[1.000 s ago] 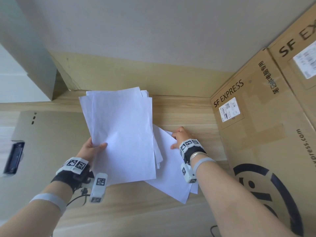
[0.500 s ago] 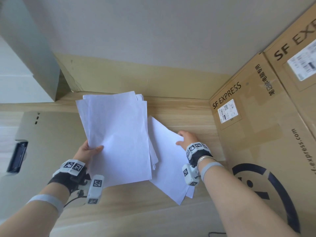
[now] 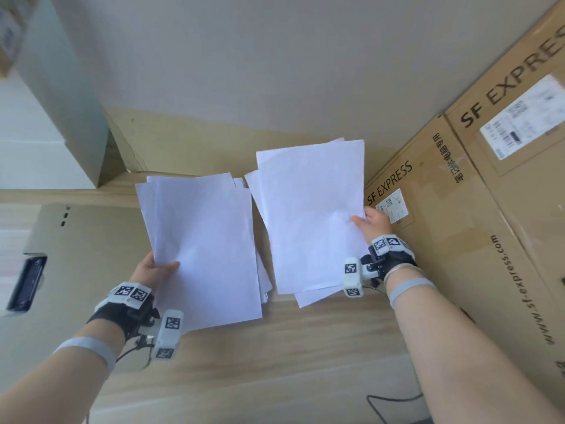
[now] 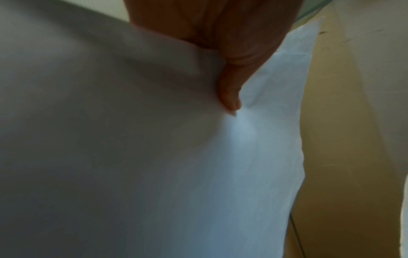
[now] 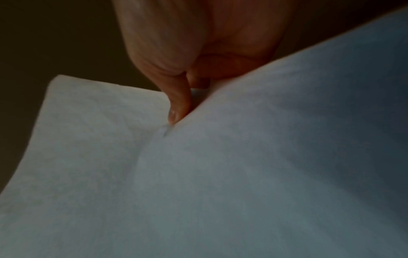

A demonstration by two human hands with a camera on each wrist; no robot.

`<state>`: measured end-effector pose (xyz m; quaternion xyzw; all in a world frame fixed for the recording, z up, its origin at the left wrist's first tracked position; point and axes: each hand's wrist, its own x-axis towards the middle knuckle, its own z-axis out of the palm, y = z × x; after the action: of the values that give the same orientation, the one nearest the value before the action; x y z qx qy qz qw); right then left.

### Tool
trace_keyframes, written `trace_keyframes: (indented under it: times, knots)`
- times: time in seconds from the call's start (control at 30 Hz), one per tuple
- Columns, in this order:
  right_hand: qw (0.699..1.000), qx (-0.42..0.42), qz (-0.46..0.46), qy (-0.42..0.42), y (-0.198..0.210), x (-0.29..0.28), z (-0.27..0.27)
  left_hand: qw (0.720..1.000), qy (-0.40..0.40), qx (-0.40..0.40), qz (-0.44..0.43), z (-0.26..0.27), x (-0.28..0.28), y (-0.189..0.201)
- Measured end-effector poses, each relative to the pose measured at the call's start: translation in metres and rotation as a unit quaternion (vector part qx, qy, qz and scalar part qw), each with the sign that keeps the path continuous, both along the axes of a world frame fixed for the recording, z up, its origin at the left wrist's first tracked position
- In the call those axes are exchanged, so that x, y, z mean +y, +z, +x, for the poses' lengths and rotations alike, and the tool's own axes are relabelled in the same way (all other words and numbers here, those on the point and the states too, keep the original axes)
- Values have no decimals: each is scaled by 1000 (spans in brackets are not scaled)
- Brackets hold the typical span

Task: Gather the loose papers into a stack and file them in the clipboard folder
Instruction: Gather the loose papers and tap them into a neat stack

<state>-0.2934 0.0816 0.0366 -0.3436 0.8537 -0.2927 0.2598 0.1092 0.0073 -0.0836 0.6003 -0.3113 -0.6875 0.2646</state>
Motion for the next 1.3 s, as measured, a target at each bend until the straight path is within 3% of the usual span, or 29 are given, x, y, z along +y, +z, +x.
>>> trace_keyframes:
  times: [0.17, 0.33, 0.43, 0.5, 0.67, 0.73, 0.87, 1.07, 1.3]
  knots:
    - [992, -127, 17, 6, -34, -11, 48, 1000, -18, 7, -5, -19, 1, 11]
    - [984, -168, 42, 27, -76, -23, 98, 997, -80, -17, -6, -40, 3, 24]
    - [977, -214, 18, -22, -83, -28, 115, 992, -124, -34, -12, -45, 1, 28]
    - [969, -243, -11, -50, -80, -26, 119, 991, -132, -29, -20, -46, 0, 34]
    - [980, -170, -106, 5, -51, -29, 116, 997, -72, 18, -9, -50, -10, 60]
    - [974, -168, -150, 14, -36, -33, 116, 995, -55, 57, -65, -57, -16, 75]
    - [949, -213, -232, 13, -14, -42, 113, 984, -25, 47, -170, -63, -32, 97]
    - [945, -227, -229, 58, 9, -36, 114, 967, -14, 124, -221, -64, -30, 122]
    - [933, -223, -269, 80, 13, -37, 122, 931, 1, 89, -354, -67, -29, 158]
